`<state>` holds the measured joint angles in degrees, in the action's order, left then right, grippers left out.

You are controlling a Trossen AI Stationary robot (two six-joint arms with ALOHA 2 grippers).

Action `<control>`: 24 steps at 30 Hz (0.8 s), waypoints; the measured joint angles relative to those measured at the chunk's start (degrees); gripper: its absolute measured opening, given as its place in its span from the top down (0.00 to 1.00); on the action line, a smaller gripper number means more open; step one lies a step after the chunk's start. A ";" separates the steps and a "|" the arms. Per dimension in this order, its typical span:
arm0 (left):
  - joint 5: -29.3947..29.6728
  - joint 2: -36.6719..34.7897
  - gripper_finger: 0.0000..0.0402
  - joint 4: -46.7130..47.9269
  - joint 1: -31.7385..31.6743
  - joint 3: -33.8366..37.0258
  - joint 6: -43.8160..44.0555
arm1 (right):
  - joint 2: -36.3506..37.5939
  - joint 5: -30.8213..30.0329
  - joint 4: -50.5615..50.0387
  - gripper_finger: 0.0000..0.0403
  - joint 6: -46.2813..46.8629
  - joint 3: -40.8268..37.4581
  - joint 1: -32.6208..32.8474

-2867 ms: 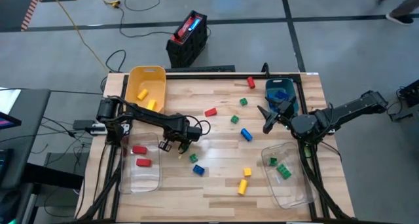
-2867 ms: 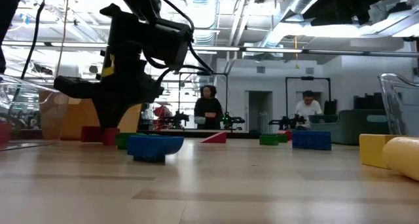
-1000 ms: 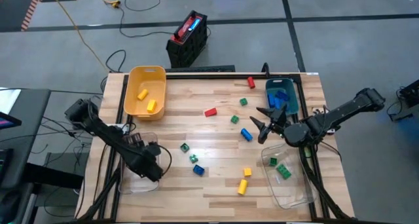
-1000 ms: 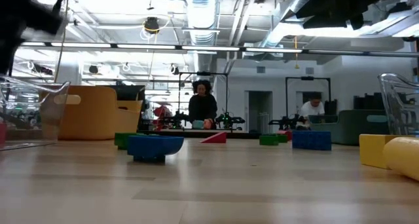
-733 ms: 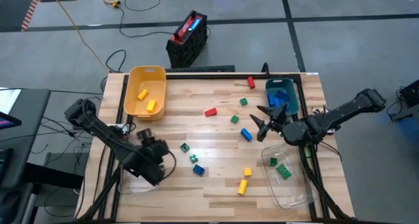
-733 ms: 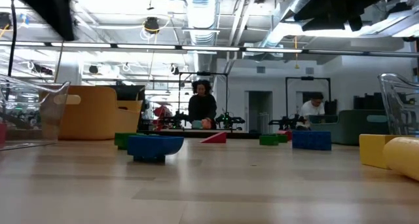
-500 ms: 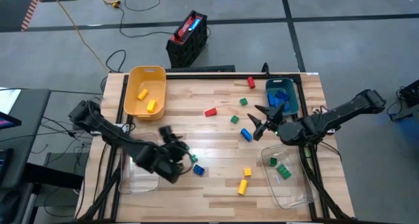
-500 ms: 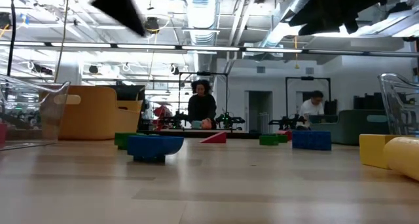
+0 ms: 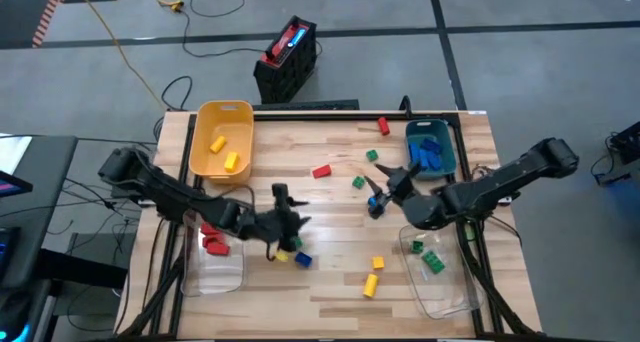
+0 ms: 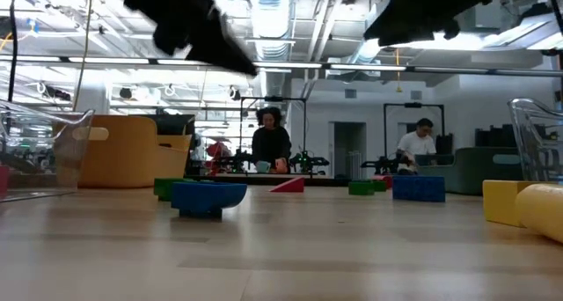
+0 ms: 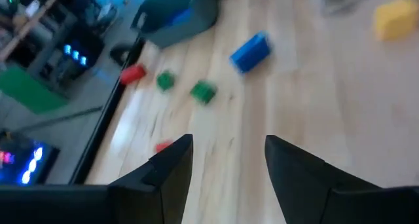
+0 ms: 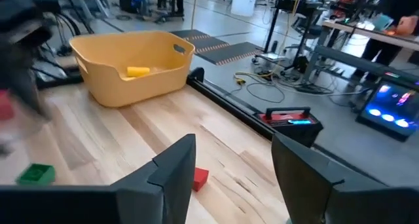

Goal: Sort blocks
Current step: Put the yellow wooden block into the yellow bin

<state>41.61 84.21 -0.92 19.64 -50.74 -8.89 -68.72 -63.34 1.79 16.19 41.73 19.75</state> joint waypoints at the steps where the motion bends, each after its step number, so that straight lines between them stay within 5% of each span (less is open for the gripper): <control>1: -0.37 -1.33 0.54 -0.07 -0.96 1.68 0.64 | -1.37 -0.05 0.15 0.48 -0.10 0.62 -0.32; 13: -6.55 -14.56 0.54 -2.88 -9.42 8.66 -7.77 | -11.65 1.71 3.99 0.49 -4.20 11.09 -0.22; 24: -11.72 -22.83 0.54 -2.10 -15.72 8.66 -11.45 | -17.94 2.34 -8.05 0.49 -5.53 27.79 2.21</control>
<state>29.89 61.37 -3.02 3.92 -42.09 -20.34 -86.66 -61.00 -6.26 10.65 69.52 21.96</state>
